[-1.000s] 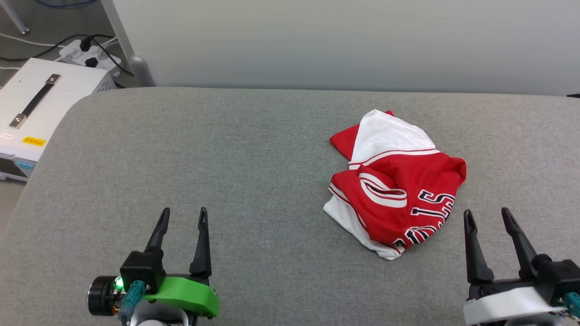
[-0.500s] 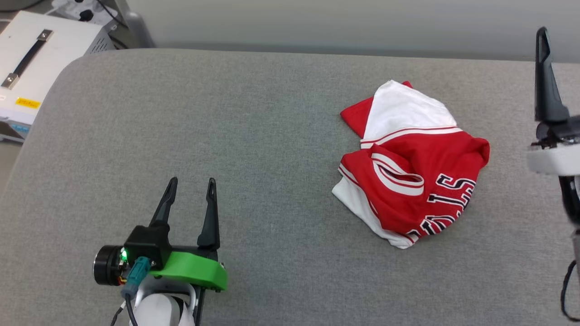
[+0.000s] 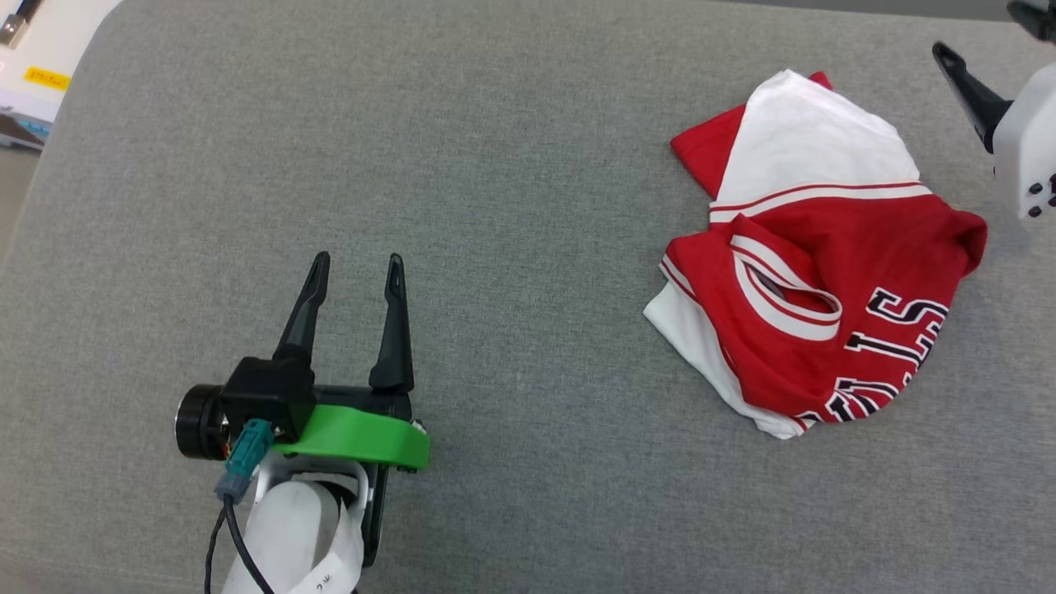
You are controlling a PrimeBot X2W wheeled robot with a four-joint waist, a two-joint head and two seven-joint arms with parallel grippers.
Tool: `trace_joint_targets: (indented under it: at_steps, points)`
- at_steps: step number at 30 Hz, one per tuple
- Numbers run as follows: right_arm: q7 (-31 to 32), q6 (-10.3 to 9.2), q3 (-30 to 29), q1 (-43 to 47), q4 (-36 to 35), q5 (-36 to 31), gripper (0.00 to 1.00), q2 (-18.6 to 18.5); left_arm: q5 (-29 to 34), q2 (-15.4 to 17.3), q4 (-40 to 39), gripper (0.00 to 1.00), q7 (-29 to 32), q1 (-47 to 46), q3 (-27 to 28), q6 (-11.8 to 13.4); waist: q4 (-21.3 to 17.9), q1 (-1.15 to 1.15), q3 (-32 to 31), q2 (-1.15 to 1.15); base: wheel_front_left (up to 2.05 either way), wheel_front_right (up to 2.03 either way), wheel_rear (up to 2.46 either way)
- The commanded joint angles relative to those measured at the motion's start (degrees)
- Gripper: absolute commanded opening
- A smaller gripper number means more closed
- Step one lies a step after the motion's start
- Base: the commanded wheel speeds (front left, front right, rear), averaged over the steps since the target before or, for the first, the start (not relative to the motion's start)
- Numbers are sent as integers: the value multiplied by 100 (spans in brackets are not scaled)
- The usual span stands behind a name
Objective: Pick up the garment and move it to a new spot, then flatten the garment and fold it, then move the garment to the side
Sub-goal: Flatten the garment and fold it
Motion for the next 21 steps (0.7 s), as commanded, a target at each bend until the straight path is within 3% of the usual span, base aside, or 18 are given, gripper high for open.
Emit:
trace_joint_targets:
  at_steps: [1, 4, 8, 21]
  points:
    - [453, -5, 284, -183, 95, 407, 100, -102, -51, -24, -59, 100, -33, -142, -31, 39, 197, -1, 315, 0, 0, 0, 0]
    - [1455, -5, 818, -484, 249, 1226, 100, -295, -107, -24, -126, 100, -33, -248, -100, 79, 271, -1, 475, 0, 0, 0, 0]
    - [2146, -5, 1275, -730, 388, 1756, 100, -430, -182, -24, -208, 100, -33, -373, -188, 134, 381, -1, 662, 0, 0, 0, 0]
    - [2685, -5, 2086, -415, 1043, 2206, 100, -403, -325, -25, -234, 100, -33, -505, -275, 297, 623, -1, 955, 0, 0, 0, 0]
